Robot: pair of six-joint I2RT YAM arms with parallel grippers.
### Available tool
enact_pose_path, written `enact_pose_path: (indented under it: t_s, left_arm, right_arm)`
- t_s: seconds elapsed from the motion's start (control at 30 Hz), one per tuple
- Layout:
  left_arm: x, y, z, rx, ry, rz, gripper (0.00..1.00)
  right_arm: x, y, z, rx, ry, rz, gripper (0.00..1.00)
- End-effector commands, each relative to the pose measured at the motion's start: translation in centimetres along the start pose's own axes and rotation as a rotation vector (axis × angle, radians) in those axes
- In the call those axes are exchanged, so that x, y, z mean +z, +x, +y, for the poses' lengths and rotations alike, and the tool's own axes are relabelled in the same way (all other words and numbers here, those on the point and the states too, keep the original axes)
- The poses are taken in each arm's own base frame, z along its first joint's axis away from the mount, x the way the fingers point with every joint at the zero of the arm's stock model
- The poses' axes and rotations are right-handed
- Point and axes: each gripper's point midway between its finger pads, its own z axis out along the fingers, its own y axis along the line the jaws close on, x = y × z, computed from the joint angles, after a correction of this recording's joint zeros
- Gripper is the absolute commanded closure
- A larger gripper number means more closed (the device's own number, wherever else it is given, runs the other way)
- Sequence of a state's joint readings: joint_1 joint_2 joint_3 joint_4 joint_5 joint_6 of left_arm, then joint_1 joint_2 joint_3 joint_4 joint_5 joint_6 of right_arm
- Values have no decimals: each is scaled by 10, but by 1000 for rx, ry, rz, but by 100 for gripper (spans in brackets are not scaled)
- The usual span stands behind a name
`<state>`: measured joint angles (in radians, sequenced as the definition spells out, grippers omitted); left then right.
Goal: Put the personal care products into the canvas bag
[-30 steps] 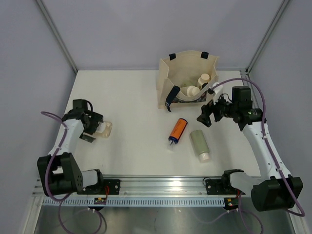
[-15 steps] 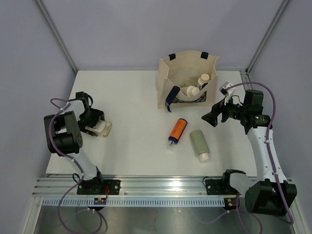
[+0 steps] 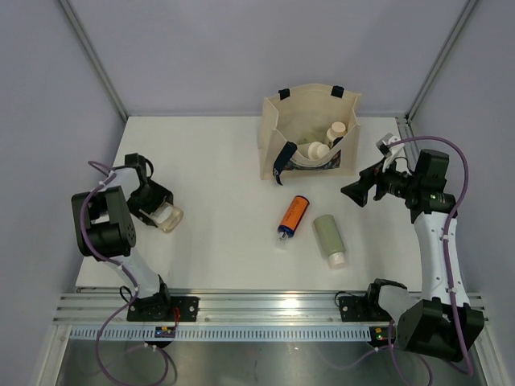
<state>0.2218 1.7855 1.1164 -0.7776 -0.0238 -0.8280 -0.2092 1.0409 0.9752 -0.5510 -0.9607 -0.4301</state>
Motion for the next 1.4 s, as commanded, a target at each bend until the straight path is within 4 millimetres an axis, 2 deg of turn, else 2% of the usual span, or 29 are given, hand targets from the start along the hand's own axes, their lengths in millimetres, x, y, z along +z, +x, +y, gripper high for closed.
enact_pose_path:
  t_s: [0.0,0.03,0.07,0.1,0.13,0.17,0.2,0.27,0.33,0.37,0.43,0.53,0.6,0.77,0.83,0.87,0.9,0.93,0.97,1.0,1.03,1.07,1.1,1.13,1.23,1.27,1.3,1.33,1.37]
  left_arm:
    - [-3,-8,-26,182,219,-79,95]
    - [-6,0,-28,245,272,-76,100]
    - [-26,-8,-45,278,384,-144,100]
    - [-37,2,-56,315,480,-125,100]
    - [-40,12,-58,349,540,-112,100]
    - [-55,10,-70,372,626,-152,100]
    - [-65,19,-78,398,710,-127,100]
    - [-74,30,-88,413,832,-123,100]
    - [-94,39,-100,446,971,-122,100]
    - [-96,49,-99,460,1014,-93,100]
    - [-108,55,-104,482,1100,-112,100]
    - [-136,67,-114,535,1241,-123,100]
    - [-153,89,-119,594,1340,-88,100]
    - [-215,121,-137,695,1537,-121,100]
    - [-248,139,-147,754,1602,-139,100]
    - [-260,141,-153,759,1616,-167,100]
    - [-273,156,-158,792,1642,-162,100]
    - [-297,159,-166,819,1675,-201,100]
    - [-311,161,-173,819,1692,-240,100]
    - [-325,175,-178,850,1719,-243,100]
    - [-356,177,-185,868,1774,-293,100]
    - [-371,178,-193,859,1794,-326,100]
    - [-378,190,-202,873,1811,-311,100]
    - [-408,191,-210,892,1854,-368,100]
    - [-416,206,-245,923,1832,-423,100]
    - [-447,213,-254,919,1879,-474,100]
    - [-426,216,-278,947,1822,-476,100]
    - [-428,217,-291,941,1805,-505,100]
    - [-458,226,-300,953,1852,-552,100]
  right_arm:
    - [-5,-11,4,-19,-18,-50,0]
    - [-5,-11,4,-20,-17,-52,0]
    - [-6,-11,3,-15,-16,-53,1]
    - [-6,-11,3,-11,-17,-54,0]
    - [-6,-11,2,-10,-18,-55,1]
    - [-6,-11,2,-7,-17,-56,1]
    - [-6,-11,2,-7,-17,-57,0]
    - [-7,-10,0,-2,-13,-58,1]
    - [-8,-10,-1,-1,-7,-60,1]
    - [-9,-10,-2,1,-5,-61,1]
    - [-9,-10,-4,6,0,-61,0]
    - [-9,-9,-6,10,4,-61,0]
    - [-9,-8,-6,11,5,-61,0]
    - [-9,-6,-9,18,11,-58,0]
    - [-9,-5,-10,20,14,-58,1]
    - [-10,-6,-11,19,17,-58,1]
    - [-10,-5,-12,24,19,-56,0]
    - [-10,-5,-12,21,21,-57,0]
    - [-10,-5,-13,23,22,-56,1]
    - [-10,-4,-14,23,23,-56,1]
    - [-10,-4,-14,24,26,-56,0]
    - [-10,-4,-14,25,28,-55,1]
    - [-10,-4,-15,24,31,-55,1]
    - [-10,-3,-15,25,30,-54,0]
    - [-10,-3,-16,27,31,-53,1]
    - [-10,-3,-16,31,31,-54,0]
    - [-11,-3,-16,32,33,-56,1]
    - [-11,-4,-17,33,33,-58,0]
    - [-11,-4,-17,33,33,-58,1]
